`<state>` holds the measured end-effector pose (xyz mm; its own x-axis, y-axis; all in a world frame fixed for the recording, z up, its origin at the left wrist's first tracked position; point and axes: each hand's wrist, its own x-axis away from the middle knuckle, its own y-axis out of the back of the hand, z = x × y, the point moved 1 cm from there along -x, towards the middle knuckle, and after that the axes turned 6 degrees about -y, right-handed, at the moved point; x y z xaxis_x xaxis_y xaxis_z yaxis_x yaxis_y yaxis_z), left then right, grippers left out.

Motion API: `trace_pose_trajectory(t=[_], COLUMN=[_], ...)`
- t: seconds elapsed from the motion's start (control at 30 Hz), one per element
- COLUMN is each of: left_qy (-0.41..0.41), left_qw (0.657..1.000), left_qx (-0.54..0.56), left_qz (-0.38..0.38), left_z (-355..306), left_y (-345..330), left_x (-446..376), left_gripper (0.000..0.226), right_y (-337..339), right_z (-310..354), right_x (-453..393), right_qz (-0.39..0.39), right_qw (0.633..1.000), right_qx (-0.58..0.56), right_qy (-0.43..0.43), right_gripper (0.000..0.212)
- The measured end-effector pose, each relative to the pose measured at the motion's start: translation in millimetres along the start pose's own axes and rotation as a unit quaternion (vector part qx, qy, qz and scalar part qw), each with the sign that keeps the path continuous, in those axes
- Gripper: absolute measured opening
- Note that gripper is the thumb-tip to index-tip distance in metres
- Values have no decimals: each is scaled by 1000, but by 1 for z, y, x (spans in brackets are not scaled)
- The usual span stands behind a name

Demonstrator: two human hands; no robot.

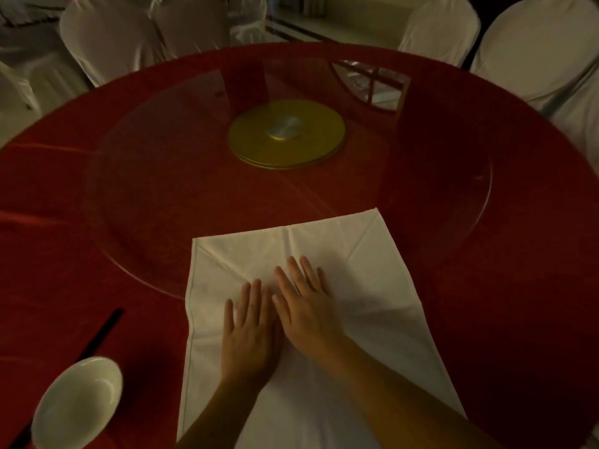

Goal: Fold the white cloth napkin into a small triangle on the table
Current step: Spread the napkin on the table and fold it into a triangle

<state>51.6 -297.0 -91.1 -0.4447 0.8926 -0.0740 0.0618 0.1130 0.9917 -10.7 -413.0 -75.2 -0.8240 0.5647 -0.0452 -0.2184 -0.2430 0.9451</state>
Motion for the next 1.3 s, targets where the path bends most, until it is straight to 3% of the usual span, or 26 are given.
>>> trace_pose_trajectory(t=[0.17,0.33,0.6,0.93,1.13,1.3], left_qy=[20,69,142,157,162,152], left_qw=[998,996,987,986,984,985], left_qx=[-20,13,31,22,41,71], left_qz=[51,58,71,43,56,42], left_z=[18,43,94,83,81,68], left_y=[-5,-9,-7,-9,1,21], left_x=[-42,-53,-65,-67,-68,-48], left_gripper=[76,72,78,76,75,73], right_y=[-10,-4,31,40,53,63], right_z=[-15,-53,-167,-178,-171,-102], right_x=[-41,-56,-73,-77,-79,-108], right_qz=[47,54,37,35,72,-32], right_qw=[998,994,980,976,972,993], right_qx=[36,96,139,157,154,92], right_qy=[8,8,-135,-151,-164,-63], right_gripper=[63,73,90,90,80,46])
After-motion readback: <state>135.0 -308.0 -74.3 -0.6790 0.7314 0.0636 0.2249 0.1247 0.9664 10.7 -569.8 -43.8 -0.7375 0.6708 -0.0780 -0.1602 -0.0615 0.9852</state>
